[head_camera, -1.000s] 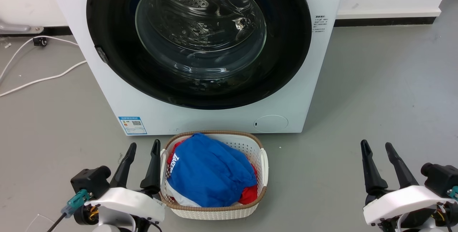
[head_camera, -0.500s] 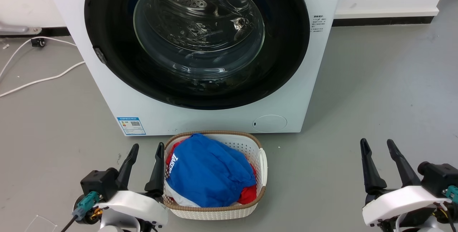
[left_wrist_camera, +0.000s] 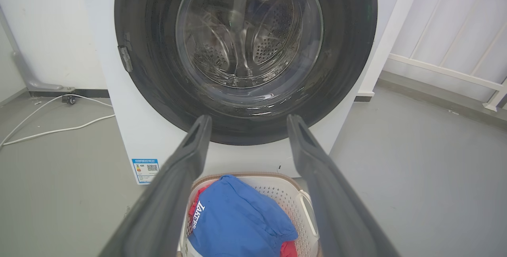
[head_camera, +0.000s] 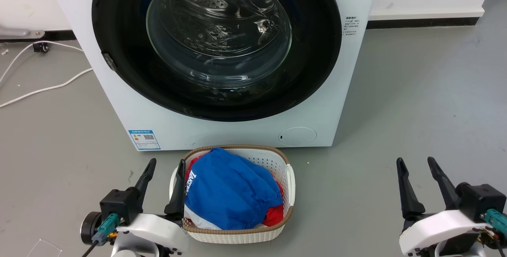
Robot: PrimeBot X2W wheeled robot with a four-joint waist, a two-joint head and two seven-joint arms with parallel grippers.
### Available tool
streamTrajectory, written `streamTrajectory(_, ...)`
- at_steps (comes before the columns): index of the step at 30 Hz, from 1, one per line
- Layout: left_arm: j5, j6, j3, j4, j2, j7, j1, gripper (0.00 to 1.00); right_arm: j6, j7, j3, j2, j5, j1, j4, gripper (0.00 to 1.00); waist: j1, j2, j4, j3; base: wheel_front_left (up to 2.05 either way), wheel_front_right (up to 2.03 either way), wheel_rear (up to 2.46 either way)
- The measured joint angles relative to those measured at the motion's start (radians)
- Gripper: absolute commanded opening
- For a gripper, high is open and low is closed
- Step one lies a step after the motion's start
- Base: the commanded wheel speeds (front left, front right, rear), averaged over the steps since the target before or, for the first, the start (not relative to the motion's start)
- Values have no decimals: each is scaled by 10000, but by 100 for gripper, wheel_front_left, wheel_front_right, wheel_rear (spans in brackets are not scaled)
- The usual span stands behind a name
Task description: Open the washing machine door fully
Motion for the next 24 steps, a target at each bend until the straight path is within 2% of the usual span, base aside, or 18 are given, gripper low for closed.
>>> streamTrajectory(16, 1085, -2, -44, 245, 4, -297, -57, 100, 2, -90, -12, 2, -688, 84, 100, 100, 0, 0, -47, -10, 0, 0, 0)
streamTrajectory(24, 1379, -2, -27, 284, -15, -408, -66, 100, 15, -249, -77, 4, -570, 93, 169, 100, 0, 0, -60, 22, 0, 0, 0)
